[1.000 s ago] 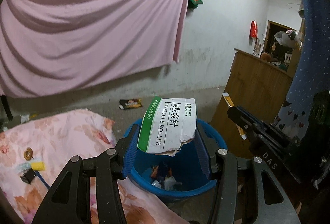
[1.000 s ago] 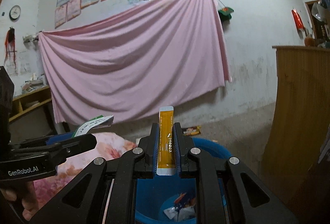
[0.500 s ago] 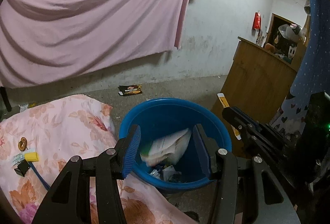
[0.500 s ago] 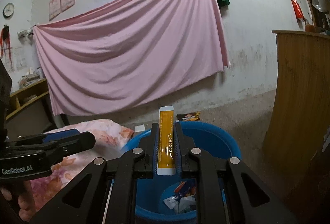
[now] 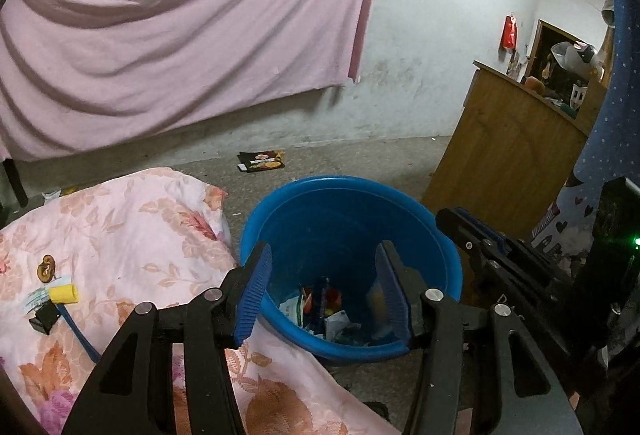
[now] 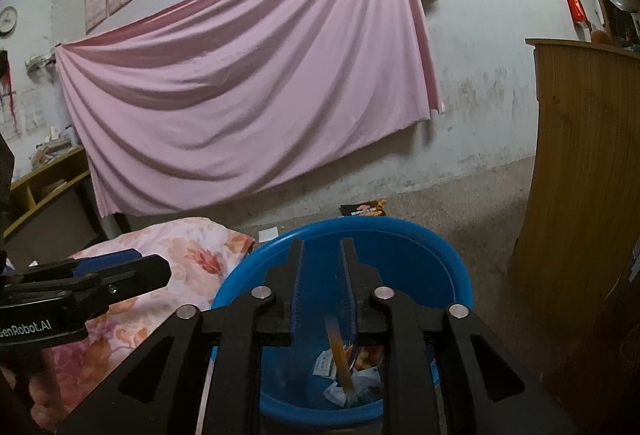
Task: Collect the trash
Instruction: 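Open both tools over the blue bucket to drop the packet and strip, then move both tools back over the bed toward the remaining items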
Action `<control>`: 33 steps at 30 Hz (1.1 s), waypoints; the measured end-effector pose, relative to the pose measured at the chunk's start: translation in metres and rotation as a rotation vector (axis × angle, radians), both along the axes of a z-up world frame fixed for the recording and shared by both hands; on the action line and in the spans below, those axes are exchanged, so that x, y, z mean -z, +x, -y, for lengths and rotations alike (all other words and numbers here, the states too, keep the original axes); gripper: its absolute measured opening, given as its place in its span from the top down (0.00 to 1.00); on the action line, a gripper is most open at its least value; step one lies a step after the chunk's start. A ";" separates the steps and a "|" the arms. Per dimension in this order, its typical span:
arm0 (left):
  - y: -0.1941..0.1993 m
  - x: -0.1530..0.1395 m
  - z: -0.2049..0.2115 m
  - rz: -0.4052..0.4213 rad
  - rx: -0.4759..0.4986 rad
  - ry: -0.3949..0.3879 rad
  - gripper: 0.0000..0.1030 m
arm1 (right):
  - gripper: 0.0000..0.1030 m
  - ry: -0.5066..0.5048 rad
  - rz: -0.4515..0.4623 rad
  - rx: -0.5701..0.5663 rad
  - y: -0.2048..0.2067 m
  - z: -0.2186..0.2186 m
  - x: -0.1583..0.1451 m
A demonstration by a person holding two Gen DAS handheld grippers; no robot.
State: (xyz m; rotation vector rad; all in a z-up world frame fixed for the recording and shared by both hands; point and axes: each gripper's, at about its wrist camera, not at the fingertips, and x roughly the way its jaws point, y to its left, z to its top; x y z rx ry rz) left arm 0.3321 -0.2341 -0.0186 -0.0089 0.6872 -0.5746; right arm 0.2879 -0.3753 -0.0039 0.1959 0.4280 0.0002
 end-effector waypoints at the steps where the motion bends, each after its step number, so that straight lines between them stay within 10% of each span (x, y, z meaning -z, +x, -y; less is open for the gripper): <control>1: 0.000 0.000 -0.001 -0.001 -0.003 -0.001 0.50 | 0.80 0.001 0.001 0.001 0.000 0.000 0.000; 19: -0.017 -0.041 -0.070 0.117 -0.141 -0.103 0.38 | 0.73 -0.026 0.094 -0.023 -0.010 -0.023 -0.040; 27: -0.036 -0.067 -0.130 0.216 -0.277 -0.125 0.20 | 0.42 -0.049 0.205 -0.068 -0.020 -0.058 -0.077; 33: -0.054 -0.077 -0.181 0.309 -0.441 -0.132 0.01 | 0.00 -0.055 0.322 -0.088 -0.033 -0.091 -0.096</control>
